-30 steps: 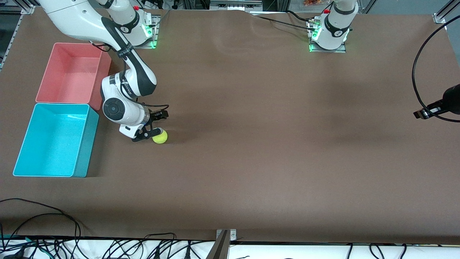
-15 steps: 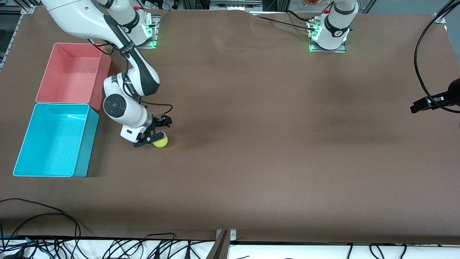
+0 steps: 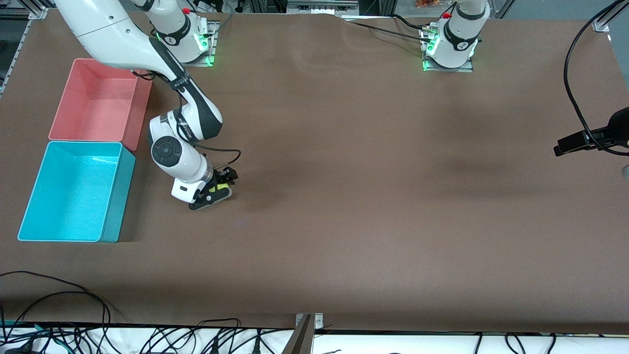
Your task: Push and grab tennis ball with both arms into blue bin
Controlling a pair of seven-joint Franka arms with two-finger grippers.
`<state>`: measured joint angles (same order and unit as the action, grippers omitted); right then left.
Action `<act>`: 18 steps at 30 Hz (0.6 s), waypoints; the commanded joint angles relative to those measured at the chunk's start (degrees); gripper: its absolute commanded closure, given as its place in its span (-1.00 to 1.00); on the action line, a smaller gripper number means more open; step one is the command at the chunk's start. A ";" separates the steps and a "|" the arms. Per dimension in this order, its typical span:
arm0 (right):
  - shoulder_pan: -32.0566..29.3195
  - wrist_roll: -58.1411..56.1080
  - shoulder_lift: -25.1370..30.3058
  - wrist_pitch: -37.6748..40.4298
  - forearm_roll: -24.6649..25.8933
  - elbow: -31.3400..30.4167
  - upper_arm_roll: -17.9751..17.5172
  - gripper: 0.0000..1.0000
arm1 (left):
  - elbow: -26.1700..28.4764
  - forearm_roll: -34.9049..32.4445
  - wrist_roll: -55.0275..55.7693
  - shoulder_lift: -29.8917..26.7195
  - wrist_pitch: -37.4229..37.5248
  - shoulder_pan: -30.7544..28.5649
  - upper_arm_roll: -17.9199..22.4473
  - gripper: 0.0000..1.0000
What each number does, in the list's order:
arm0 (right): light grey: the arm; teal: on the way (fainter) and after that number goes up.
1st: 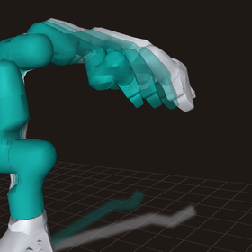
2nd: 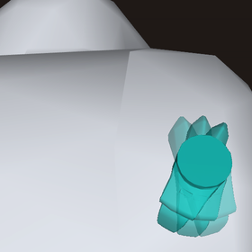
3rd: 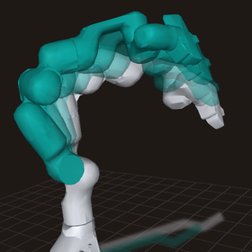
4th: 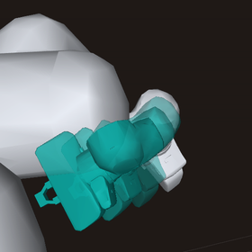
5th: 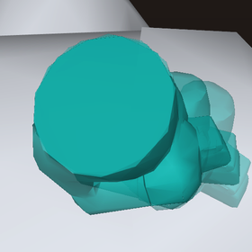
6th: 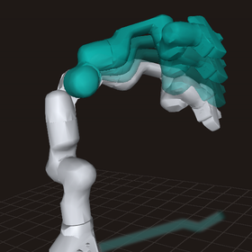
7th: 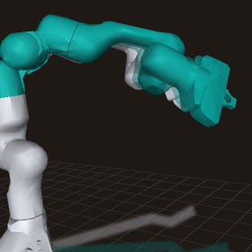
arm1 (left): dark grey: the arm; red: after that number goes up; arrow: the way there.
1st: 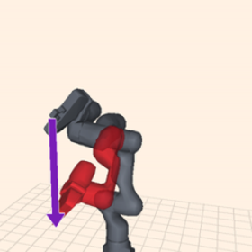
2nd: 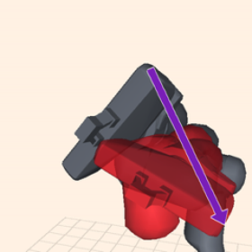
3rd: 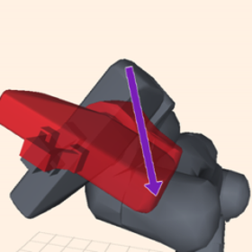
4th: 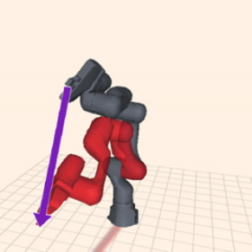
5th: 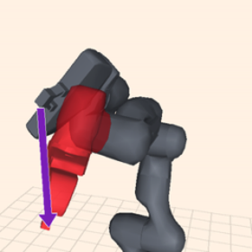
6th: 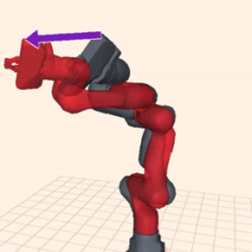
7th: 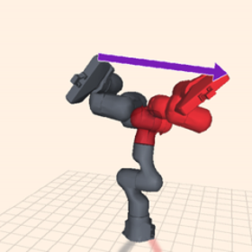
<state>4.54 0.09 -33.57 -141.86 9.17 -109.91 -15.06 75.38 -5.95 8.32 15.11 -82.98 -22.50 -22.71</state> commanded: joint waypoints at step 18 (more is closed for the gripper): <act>-0.15 0.08 0.61 2.10 4.10 2.41 -0.23 0.22 | -1.03 1.03 -1.38 -1.31 -2.45 0.44 -0.85 -1.00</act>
<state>4.59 0.07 -33.64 -142.46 11.83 -109.40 -15.11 74.59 -5.95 8.21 14.65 -85.55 -21.95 -23.55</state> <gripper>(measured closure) 0.344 0.000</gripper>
